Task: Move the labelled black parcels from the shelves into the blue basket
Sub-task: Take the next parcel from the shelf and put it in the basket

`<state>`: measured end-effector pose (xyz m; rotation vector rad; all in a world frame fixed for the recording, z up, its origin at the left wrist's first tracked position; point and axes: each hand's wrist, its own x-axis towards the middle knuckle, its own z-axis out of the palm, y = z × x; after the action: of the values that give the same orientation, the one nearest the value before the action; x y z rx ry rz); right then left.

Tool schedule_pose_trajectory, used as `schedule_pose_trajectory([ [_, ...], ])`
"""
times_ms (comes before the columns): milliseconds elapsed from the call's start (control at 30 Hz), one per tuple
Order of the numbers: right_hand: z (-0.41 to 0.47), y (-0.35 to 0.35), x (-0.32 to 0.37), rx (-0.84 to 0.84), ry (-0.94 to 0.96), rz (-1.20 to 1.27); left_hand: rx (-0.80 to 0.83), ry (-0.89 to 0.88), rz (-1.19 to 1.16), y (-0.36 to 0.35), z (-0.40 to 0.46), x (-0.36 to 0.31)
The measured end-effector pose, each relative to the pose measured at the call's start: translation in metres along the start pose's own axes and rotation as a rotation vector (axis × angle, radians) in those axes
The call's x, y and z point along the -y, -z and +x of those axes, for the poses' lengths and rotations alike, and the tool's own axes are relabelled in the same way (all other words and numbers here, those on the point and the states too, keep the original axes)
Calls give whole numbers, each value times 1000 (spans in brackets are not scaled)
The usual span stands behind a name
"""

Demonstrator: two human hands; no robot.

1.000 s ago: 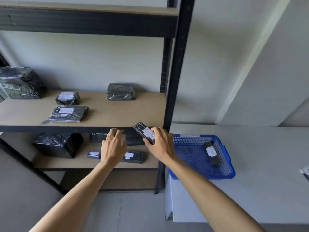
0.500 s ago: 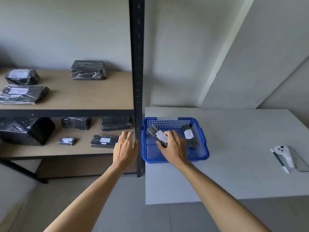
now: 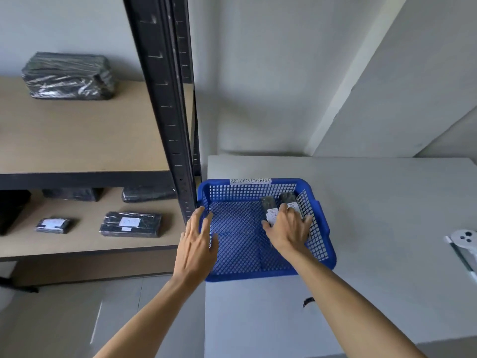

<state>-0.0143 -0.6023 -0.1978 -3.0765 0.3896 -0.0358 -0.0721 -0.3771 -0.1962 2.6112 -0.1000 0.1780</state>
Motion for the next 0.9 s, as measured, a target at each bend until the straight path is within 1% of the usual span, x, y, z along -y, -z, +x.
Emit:
schedule_pose_trajectory([
  [133, 14, -17, 3, -31, 50, -130, -13, -33, 8, -17, -6, 6],
  [300, 18, -24, 4, -114, 96, -159, -4, -14, 6, -19, -6, 6],
  [467, 18, -23, 2, -142, 145, -180, 15, -9, 22, -16, -7, 6],
  [667, 17, -19, 2, -91, 105, -155, 39, -25, 69, -13, -6, 3],
  [767, 12, -10, 5, -98, 101, -132, 69, -22, 66, -6, -3, -1],
  [900, -9, 13, 14, -86, 148, -35, 73, 31, -87, 13, 0, -11],
])
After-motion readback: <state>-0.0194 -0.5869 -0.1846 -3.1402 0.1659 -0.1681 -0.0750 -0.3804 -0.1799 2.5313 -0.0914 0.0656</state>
